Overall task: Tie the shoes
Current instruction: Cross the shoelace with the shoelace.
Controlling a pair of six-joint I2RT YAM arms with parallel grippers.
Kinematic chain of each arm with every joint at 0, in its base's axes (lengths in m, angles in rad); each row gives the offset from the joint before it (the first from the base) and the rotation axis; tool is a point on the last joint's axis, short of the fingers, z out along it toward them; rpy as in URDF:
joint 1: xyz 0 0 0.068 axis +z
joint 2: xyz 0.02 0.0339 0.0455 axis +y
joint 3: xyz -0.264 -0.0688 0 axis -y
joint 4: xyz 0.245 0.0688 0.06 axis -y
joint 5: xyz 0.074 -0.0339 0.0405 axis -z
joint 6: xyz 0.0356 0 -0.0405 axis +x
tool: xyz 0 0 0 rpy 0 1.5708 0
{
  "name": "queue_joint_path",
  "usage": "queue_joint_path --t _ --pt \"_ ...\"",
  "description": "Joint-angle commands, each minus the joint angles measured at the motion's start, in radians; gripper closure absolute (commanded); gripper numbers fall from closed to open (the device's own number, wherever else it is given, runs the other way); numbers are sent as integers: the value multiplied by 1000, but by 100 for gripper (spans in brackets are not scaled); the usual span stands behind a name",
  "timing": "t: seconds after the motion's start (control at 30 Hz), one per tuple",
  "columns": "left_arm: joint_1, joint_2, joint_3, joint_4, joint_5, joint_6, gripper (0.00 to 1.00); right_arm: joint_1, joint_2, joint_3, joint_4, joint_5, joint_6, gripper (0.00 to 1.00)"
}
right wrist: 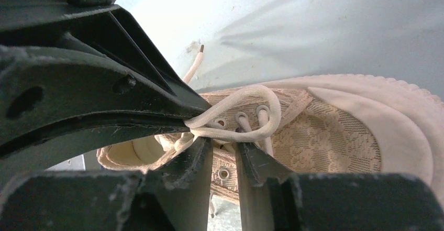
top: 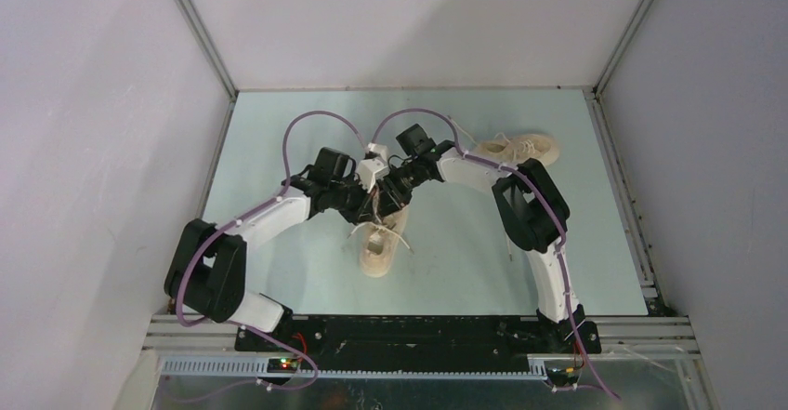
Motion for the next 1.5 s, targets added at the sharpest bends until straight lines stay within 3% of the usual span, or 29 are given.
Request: queue_joint_path --t 0.0,0.7,0.87,1.17,1.47 --pt "-1 -39 7 2 -59 57 100 20 -14 25 3 -25 -30 74" --pt "-6 -42 -5 -26 -69 82 100 71 -9 20 84 43 -8 65" --pt "-9 -40 -15 -24 -66 74 100 88 -4 32 97 58 -14 65" --pt "-15 -17 -13 -22 -63 57 100 134 -78 -37 141 219 -90 68" --pt "-17 16 15 3 -2 28 100 127 -135 -47 156 191 -67 69"
